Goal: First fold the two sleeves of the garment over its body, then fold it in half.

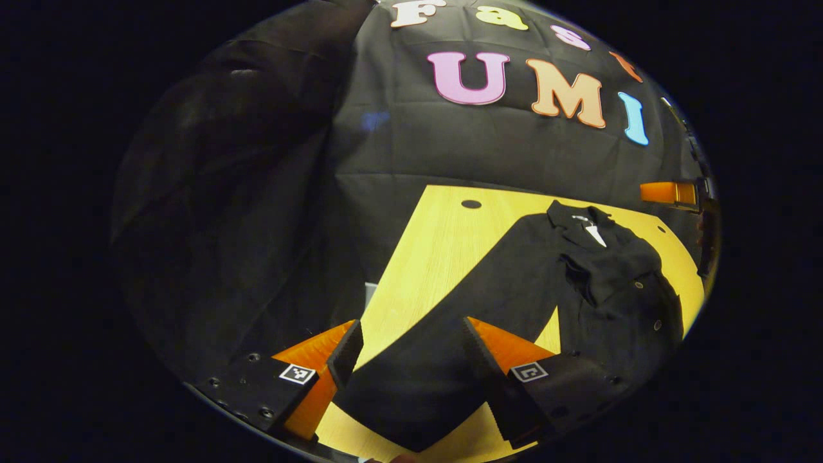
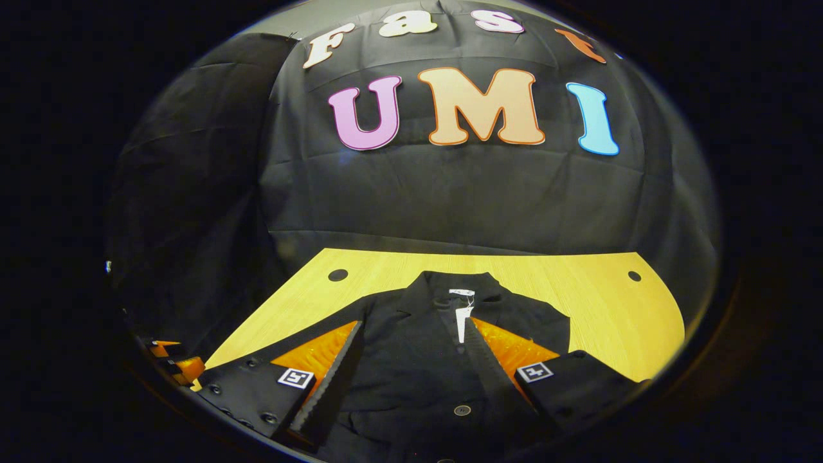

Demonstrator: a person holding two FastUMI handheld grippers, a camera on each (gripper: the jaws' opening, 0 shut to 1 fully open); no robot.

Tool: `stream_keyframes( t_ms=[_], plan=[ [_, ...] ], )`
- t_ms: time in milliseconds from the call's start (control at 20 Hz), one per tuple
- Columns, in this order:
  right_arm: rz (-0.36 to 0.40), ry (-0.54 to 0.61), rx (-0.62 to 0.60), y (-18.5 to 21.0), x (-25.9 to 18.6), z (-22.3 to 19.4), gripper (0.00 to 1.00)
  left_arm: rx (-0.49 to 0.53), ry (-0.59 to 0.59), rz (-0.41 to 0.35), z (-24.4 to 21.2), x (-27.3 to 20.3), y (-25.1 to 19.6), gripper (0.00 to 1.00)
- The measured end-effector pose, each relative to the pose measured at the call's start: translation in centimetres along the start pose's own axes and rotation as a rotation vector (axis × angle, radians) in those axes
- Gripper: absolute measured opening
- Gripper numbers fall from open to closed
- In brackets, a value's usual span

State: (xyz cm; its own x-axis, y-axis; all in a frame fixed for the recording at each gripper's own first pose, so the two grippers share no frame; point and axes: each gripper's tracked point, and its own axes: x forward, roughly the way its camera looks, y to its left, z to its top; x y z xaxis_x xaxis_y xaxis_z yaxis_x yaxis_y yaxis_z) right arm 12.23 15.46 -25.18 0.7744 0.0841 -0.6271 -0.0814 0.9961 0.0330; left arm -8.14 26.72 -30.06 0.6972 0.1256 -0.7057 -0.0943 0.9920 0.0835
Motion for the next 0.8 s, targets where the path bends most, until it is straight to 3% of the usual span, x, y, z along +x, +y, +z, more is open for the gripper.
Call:
stream_keyframes(
  t_ms=[400,800],
  plan=[
    [-0.029,0.009,0.006,-1.5,-0.8,-0.3,0.98,-0.044,0.147,-0.013,-5.6,2.1,-0.9,0.95],
    [-0.05,-0.002,-0.013,-2.9,-2.6,-0.5,0.98,-0.044,0.19,-0.001,-8.1,2.1,-1.0,0.95]
  ],
)
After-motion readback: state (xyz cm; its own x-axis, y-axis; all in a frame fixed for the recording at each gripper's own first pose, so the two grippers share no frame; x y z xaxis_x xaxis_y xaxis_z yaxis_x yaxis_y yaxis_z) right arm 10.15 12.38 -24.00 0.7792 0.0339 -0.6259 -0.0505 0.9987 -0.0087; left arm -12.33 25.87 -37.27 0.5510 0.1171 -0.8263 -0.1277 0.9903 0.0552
